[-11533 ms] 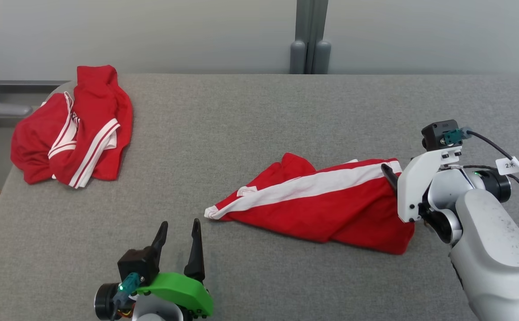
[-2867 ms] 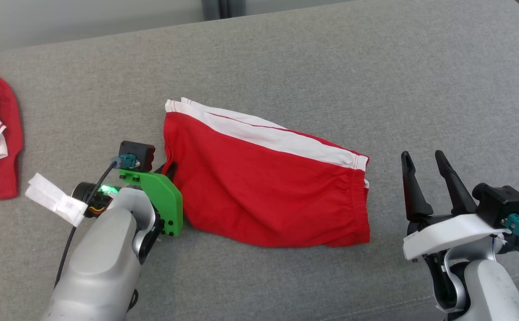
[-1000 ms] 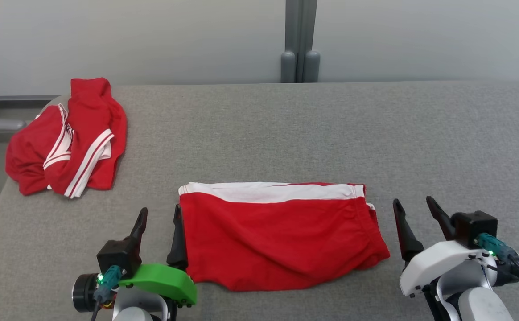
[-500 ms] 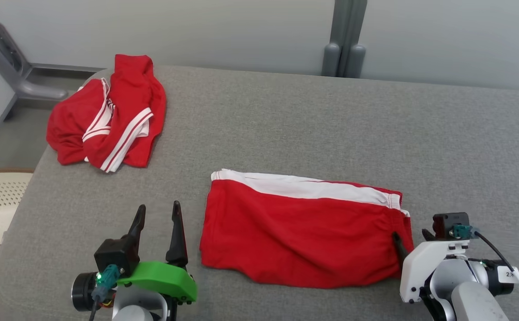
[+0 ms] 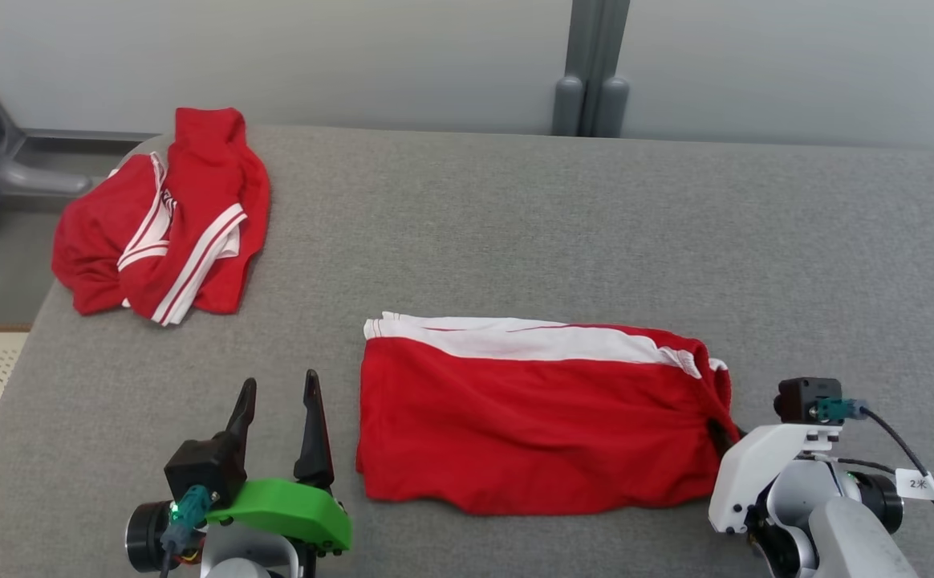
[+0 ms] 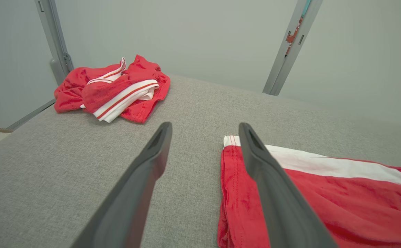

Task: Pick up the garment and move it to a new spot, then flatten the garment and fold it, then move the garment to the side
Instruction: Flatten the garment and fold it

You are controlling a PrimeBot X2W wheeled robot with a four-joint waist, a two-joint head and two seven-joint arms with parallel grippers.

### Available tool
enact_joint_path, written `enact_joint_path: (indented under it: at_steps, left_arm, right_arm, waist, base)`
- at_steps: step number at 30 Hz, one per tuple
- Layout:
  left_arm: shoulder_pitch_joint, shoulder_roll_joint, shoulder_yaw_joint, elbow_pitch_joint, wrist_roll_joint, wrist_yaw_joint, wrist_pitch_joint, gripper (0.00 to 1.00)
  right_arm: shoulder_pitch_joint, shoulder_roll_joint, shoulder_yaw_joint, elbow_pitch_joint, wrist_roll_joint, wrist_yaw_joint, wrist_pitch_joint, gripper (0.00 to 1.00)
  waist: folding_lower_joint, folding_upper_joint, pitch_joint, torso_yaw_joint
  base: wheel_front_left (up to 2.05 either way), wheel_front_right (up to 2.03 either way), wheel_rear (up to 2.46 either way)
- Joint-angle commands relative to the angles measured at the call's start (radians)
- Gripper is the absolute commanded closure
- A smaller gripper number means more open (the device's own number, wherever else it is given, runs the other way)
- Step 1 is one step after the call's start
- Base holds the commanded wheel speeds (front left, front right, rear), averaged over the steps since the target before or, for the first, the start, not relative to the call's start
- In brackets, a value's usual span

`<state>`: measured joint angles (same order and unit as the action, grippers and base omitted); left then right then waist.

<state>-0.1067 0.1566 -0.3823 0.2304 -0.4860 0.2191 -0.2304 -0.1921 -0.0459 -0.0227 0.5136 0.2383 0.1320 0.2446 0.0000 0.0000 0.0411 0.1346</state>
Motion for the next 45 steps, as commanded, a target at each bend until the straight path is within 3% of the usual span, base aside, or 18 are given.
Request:
enact_joint_path:
  at_steps: [1,11,14,27,34,45]
  left_arm:
    - [0.009,0.001,0.0,-0.003,-0.001,-0.001,-0.004,0.0]
    - [0.001,-0.005,-0.014,-0.001,-0.005,0.0,-0.003,0.0]
    - [-0.001,-0.007,-0.016,0.004,-0.008,-0.002,-0.004,0.0]
    - [-0.029,-0.01,-0.032,0.018,-0.008,-0.006,-0.006,0.0]
    - [-0.033,-0.019,-0.042,0.022,-0.014,-0.012,-0.007,0.0]
    - [-0.035,-0.038,-0.06,0.047,-0.021,-0.024,-0.016,0.0]
  right_arm:
    - [-0.013,-0.008,-0.015,-0.007,0.002,-0.002,-0.002,1.0]
    - [0.042,-0.108,-0.147,-0.159,-0.007,-0.002,0.088,1.0]
    - [0.059,-0.102,-0.158,-0.2,0.008,-0.002,0.113,1.0]
    - [0.056,-0.016,0.014,-0.372,0.127,-0.002,0.121,1.0]
    - [0.012,-0.006,0.096,-0.316,0.166,-0.002,0.091,1.0]
    - [-0.081,-0.006,0.24,-0.109,0.171,-0.002,0.007,1.0]
  waist:
    - [0.0,0.0,-0.002,-0.032]
    - [0.0,0.0,0.006,-0.083]
    - [0.0,0.0,0.007,-0.086]
    - [0.0,0.0,0.001,-0.026]
    - [0.0,0.0,-0.005,0.037]
    - [0.0,0.0,-0.001,0.111]
  base:
    - [0.0,0.0,0.0]
    - [0.0,0.0,0.0]
    - [0.0,0.0,0.0]
    - [0.0,0.0,0.0]
    - [0.0,0.0,0.0]
    - [0.0,0.0,0.0]
